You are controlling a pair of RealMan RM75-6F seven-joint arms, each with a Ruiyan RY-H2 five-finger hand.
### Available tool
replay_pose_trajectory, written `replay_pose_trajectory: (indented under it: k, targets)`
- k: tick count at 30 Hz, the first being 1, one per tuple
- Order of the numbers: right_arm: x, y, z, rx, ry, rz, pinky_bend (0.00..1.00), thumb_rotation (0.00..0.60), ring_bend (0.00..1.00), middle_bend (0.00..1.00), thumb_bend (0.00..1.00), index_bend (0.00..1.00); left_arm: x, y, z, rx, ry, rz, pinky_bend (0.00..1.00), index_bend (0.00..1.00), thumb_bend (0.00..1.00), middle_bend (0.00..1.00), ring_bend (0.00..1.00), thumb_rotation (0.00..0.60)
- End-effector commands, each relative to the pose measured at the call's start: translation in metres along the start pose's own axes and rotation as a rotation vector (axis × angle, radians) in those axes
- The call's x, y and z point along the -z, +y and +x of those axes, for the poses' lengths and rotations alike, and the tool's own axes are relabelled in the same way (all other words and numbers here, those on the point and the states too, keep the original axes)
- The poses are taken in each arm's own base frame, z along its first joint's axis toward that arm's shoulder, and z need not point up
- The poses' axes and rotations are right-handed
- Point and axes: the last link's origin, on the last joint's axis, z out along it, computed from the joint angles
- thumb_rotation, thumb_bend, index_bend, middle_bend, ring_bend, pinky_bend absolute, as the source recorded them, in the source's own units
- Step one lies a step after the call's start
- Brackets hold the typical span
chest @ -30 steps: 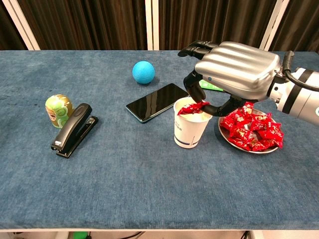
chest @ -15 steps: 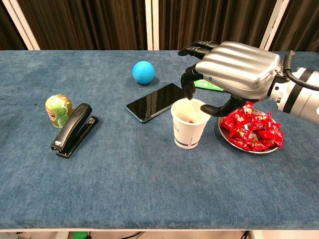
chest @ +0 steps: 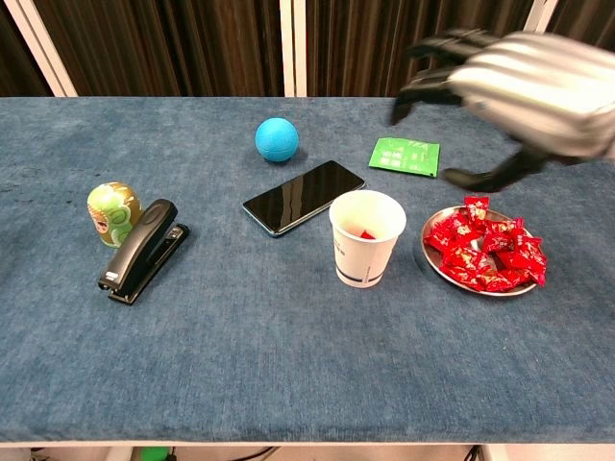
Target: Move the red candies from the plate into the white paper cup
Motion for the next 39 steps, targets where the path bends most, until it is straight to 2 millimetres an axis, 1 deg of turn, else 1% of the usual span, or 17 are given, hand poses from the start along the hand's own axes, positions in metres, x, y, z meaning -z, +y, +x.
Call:
replay_pose_trajectory:
  k: [1, 5, 8, 11, 16, 20, 26, 31, 39]
  targets:
    - [0.020, 0.019, -0.004, -0.001, -0.045, -0.065, 0.00, 0.600, 0.00, 0.23, 0.31, 0.29, 0.003, 0.001, 0.001, -0.006, 0.005, -0.003, 0.25, 0.18, 0.06, 0.16, 0.13, 0.600]
    - [0.044, 0.047, -0.016, 0.013, -0.166, -0.151, 0.00, 0.600, 0.00, 0.15, 0.31, 0.29, 0.008, 0.001, 0.003, -0.012, 0.010, -0.002, 0.25, 0.18, 0.06, 0.16, 0.13, 0.600]
    - [0.055, 0.057, -0.023, 0.018, -0.232, -0.186, 0.00, 0.600, 0.00, 0.10, 0.31, 0.29, 0.011, 0.000, 0.003, -0.014, 0.009, 0.004, 0.25, 0.18, 0.06, 0.15, 0.13, 0.600]
    - [0.062, 0.061, -0.030, 0.016, -0.283, -0.202, 0.00, 0.600, 0.00, 0.08, 0.31, 0.29, 0.012, 0.000, 0.002, -0.013, 0.005, 0.008, 0.25, 0.18, 0.06, 0.16, 0.13, 0.600]
    - [0.063, 0.061, -0.042, 0.017, -0.328, -0.197, 0.00, 0.600, 0.00, 0.06, 0.31, 0.28, 0.013, 0.000, -0.001, -0.010, 0.000, 0.010, 0.25, 0.18, 0.06, 0.16, 0.13, 0.600]
    - [0.058, 0.053, -0.050, 0.011, -0.344, -0.170, 0.00, 0.600, 0.00, 0.05, 0.31, 0.28, 0.013, -0.001, 0.000, -0.010, 0.001, 0.012, 0.25, 0.18, 0.06, 0.16, 0.13, 0.600]
    - [0.058, 0.047, -0.060, 0.007, -0.364, -0.164, 0.00, 0.600, 0.00, 0.05, 0.31, 0.31, 0.012, -0.001, 0.000, -0.009, -0.002, 0.014, 0.25, 0.18, 0.06, 0.16, 0.13, 0.600]
    - [0.059, 0.046, -0.066, 0.015, -0.380, -0.156, 0.00, 0.600, 0.00, 0.05, 0.31, 0.34, 0.011, -0.002, -0.001, -0.008, -0.004, 0.015, 0.25, 0.18, 0.06, 0.15, 0.13, 0.600]
    - [0.053, 0.041, -0.070, 0.009, -0.356, -0.142, 0.00, 0.600, 0.00, 0.05, 0.31, 0.36, 0.010, -0.004, -0.002, -0.005, -0.007, 0.019, 0.25, 0.18, 0.06, 0.15, 0.13, 0.600]
